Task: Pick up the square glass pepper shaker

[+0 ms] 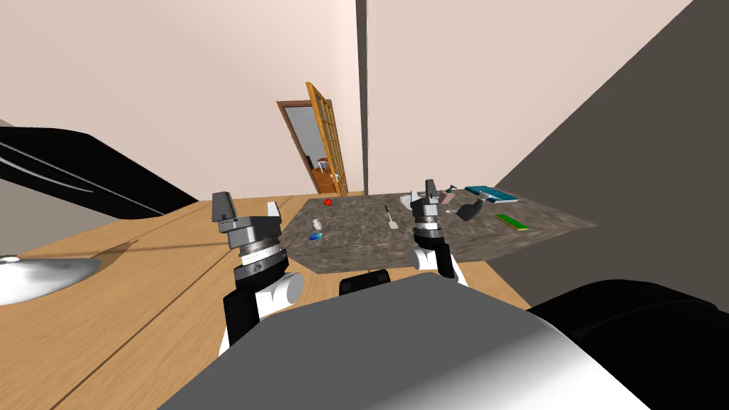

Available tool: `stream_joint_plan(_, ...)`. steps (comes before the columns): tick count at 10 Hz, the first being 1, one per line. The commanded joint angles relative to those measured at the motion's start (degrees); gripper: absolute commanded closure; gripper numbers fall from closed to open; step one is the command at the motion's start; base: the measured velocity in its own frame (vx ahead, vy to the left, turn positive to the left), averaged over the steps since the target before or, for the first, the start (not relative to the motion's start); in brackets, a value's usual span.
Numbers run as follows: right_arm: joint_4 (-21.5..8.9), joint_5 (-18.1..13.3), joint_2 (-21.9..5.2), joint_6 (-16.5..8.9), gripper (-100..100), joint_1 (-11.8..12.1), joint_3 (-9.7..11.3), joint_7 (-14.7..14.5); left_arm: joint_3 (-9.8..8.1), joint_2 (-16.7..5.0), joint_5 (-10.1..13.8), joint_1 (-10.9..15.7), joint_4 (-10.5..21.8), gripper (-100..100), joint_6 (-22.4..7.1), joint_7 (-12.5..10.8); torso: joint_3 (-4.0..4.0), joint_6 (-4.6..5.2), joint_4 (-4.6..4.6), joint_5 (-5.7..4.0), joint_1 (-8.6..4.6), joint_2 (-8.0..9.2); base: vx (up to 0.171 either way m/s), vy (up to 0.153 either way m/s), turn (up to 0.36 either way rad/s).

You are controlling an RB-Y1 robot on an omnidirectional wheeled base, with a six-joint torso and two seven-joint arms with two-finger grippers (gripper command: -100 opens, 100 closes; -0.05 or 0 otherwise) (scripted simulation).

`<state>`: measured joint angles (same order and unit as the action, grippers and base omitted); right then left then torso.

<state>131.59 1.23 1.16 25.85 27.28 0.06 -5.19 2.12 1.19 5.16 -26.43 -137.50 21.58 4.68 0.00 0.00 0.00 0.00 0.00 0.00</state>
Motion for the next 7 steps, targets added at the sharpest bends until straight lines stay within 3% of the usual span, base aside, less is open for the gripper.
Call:
stream_joint_plan(1, 0.0, 0.0, 0.0, 0.0, 0, 0.0, 0.0, 0.0, 0.19, -2.02, 0.09, 0.03, 0.43, -100, -0.99, 0.11, 0.0, 0.0, 0.0, 0.0, 0.0, 0.0, -0.001, -0.01, -0.003)
stream_joint_plan(7, 0.0, 0.0, 0.0, 0.0, 0, 0.0, 0.0, 0.0, 1.08, -8.66, 0.38, 0.31, 3.3, -100, -6.62, 0.73, 0.02, 0.0, 0.01, -0.02, -0.07, 0.04, -0.007, -0.023, -0.011)
